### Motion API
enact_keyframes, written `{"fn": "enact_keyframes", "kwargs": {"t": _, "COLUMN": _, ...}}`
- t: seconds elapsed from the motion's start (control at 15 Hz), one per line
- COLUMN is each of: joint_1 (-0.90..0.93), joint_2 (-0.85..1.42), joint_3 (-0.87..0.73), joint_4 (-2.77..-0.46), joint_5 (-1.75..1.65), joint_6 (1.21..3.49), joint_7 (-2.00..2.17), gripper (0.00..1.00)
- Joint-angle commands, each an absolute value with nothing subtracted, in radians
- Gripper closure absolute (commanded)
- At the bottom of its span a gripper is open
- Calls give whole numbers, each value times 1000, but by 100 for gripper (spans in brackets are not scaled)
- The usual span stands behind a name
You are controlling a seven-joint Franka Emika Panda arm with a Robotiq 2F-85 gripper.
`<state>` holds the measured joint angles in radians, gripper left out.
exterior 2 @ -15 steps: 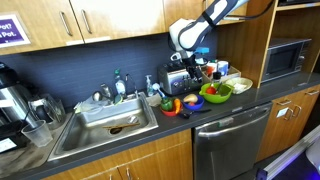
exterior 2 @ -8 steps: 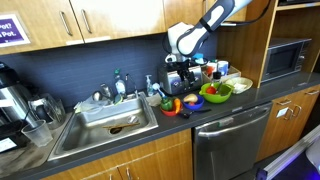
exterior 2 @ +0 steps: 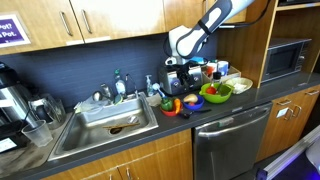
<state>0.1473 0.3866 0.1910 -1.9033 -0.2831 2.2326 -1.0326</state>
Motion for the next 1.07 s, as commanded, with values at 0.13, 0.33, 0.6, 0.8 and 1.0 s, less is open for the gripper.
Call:
{"fn": "enact_keyframes", "kwargs": {"t": 0.13, "joint_1": 121, "joint_2": 396, "joint_3": 201, "joint_4": -1908, "joint_5": -233, "joint_6": 2250, "joint_7": -1083, "gripper": 0}}
{"fn": "enact_keyframes", "kwargs": {"t": 0.33, "joint_1": 111, "joint_2": 419, "joint_3": 196, "joint_4": -1902, "joint_5": -219, "joint_6": 2261, "joint_7": -1097, "gripper": 0}}
{"fn": "enact_keyframes", "kwargs": {"t": 0.6, "joint_1": 94, "joint_2": 457, "joint_3": 195, "joint_4": -1902, "joint_5": -221, "joint_6": 2307, "joint_7": -1121, "gripper": 0}}
{"fn": "enact_keyframes", "kwargs": {"t": 0.8, "joint_1": 89, "joint_2": 485, "joint_3": 193, "joint_4": -1900, "joint_5": -235, "joint_6": 2359, "joint_7": -1143, "gripper": 0}}
{"fn": "enact_keyframes", "kwargs": {"t": 1.0, "joint_1": 84, "joint_2": 498, "joint_3": 191, "joint_4": -1904, "joint_5": -234, "joint_6": 2381, "joint_7": -1154, "gripper": 0}}
